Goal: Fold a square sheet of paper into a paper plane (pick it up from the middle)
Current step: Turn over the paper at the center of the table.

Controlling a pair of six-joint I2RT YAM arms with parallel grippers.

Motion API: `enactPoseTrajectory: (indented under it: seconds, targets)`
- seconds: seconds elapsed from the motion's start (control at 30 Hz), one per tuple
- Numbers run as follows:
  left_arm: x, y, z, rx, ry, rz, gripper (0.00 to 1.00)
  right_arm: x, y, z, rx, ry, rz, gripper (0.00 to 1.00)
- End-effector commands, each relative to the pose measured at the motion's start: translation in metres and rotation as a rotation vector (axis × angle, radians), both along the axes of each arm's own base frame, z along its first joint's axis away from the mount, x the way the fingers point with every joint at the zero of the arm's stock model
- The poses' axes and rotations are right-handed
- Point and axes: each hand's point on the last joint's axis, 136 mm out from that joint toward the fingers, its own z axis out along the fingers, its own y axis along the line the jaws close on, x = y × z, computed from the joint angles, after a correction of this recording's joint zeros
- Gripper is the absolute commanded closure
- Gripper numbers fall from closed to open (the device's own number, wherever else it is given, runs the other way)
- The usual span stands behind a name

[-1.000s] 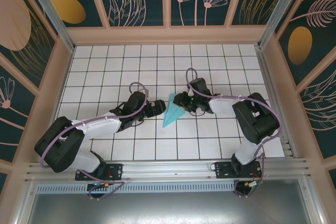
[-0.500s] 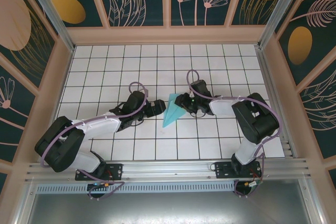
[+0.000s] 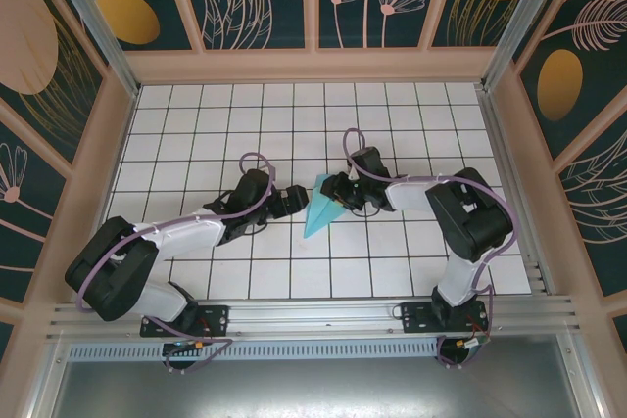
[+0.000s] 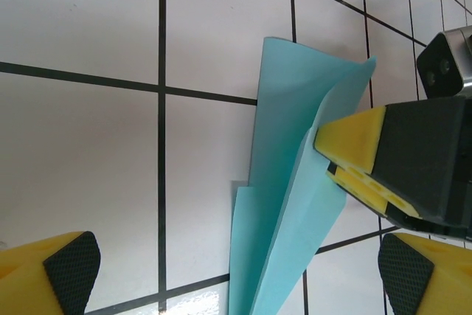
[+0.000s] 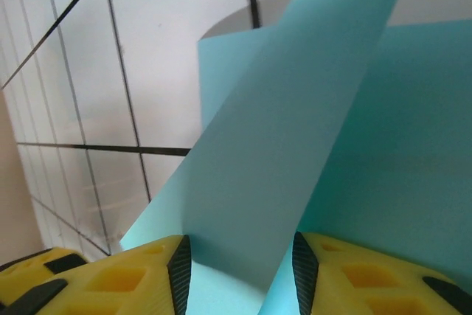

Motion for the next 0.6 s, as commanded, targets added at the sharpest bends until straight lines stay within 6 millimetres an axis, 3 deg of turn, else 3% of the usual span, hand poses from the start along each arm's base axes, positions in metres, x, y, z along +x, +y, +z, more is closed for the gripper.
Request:
enactPoseTrajectory:
  seconds: [0.0, 0.4, 0.5, 0.57]
  targets:
    - [0.006, 0.003, 0.006, 0.003, -0.013, 0.022, 0.01, -0.006, 0.016, 0.013, 0.089, -0.034, 0.056, 0.58]
    - [0.002, 0.006, 0.005, -0.071, 0.039, 0.040, 0.02, -0.024, 0.026, 0.003, 0.117, -0.029, 0.084, 0.67]
    - [-0.001, 0.004, 0.009, -0.102, 0.048, 0.031, 0.01, -0.024, 0.025, 0.006, 0.130, -0.046, 0.082, 0.78]
    - [-0.004, 0.002, 0.013, -0.129, 0.054, 0.017, 0.01, -0.021, 0.026, 0.020, 0.156, -0.087, 0.084, 0.87]
